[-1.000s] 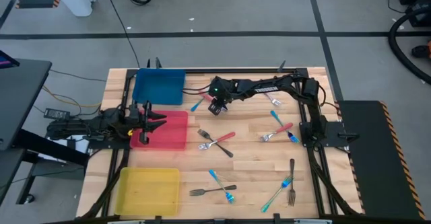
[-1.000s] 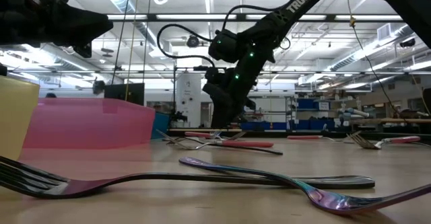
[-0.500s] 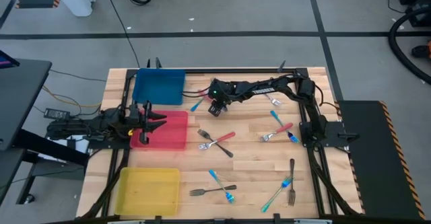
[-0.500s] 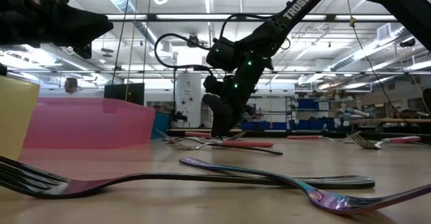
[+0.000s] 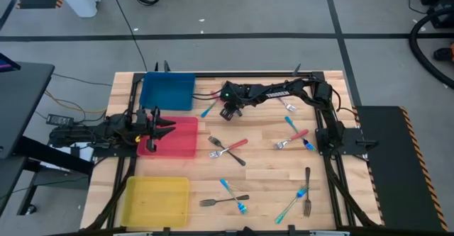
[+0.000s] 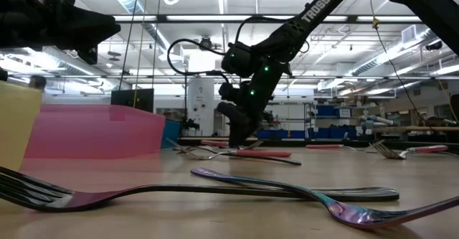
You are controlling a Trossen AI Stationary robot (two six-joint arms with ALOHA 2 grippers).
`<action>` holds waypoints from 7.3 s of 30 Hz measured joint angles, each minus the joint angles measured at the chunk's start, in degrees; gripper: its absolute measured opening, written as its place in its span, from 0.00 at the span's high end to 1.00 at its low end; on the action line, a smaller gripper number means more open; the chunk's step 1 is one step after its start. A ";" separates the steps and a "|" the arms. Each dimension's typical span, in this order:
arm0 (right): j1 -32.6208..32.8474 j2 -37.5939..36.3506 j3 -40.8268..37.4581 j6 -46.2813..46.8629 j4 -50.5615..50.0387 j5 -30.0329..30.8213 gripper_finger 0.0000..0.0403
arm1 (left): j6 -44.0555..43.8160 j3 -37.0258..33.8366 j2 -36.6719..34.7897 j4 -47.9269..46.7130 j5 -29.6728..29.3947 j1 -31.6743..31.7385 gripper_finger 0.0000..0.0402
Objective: Sort silverware by color (type)
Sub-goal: Put the top left pink fork into the blue bin, then put the top left light blue fork into the red bin
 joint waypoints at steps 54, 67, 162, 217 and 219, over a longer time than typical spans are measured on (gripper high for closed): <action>-1.70 2.16 0.20 2.64 1.34 3.52 0.70 | 0.00 0.01 0.00 -0.43 -0.08 0.02 0.76; -1.68 2.47 0.17 3.16 1.12 2.91 0.71 | 0.09 0.00 0.00 -0.56 0.00 0.02 0.76; 0.12 29.89 55.45 5.95 14.83 -24.78 0.92 | 3.25 0.01 0.00 5.69 -7.91 0.07 0.76; 7.76 -1.34 55.25 -9.85 -49.43 -7.09 0.78 | 2.63 0.02 0.02 13.23 -6.99 -0.02 0.74; 9.25 -3.48 55.25 -8.79 -52.09 -3.28 0.78 | 2.64 0.02 0.33 13.27 -7.00 0.00 0.72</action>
